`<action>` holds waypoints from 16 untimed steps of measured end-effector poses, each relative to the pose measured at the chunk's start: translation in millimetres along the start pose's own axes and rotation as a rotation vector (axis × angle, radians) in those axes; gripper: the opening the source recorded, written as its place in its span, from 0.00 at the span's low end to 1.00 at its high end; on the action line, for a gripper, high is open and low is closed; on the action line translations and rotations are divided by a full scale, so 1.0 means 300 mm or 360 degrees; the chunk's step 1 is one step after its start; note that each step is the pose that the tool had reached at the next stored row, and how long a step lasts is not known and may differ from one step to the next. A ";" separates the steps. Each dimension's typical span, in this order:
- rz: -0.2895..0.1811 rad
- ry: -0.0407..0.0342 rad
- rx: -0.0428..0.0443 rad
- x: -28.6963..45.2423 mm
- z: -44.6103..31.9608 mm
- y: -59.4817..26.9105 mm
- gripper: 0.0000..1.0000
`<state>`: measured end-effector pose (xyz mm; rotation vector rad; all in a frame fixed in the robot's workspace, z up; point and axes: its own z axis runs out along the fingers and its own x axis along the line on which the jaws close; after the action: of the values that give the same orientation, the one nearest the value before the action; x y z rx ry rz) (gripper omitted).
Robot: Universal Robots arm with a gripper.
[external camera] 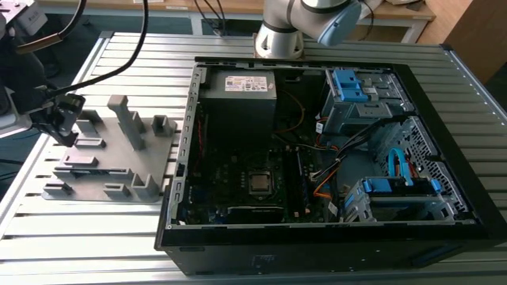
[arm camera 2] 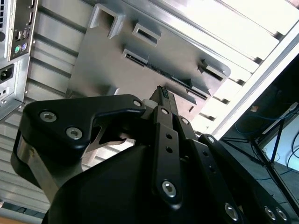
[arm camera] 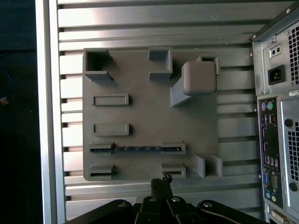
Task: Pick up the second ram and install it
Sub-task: 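Reach for the second ram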
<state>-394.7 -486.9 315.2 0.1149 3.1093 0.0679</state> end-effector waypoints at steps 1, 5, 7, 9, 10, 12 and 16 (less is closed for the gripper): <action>0.0000 0.0000 0.0000 0.000 0.003 -0.001 0.10; 0.0000 0.0000 0.0000 0.001 0.017 -0.005 0.10; 0.0000 0.0000 0.0000 0.001 0.026 -0.007 0.10; 0.0000 0.0000 0.0000 0.001 0.035 -0.009 0.10; 0.0000 0.0000 0.0000 0.001 0.040 -0.011 0.10; 0.0000 0.0000 0.0000 0.002 0.052 -0.013 0.10; 0.0000 0.0000 0.0000 0.002 0.075 -0.024 0.10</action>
<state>-395.1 -493.1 292.2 0.1149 3.1094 0.0677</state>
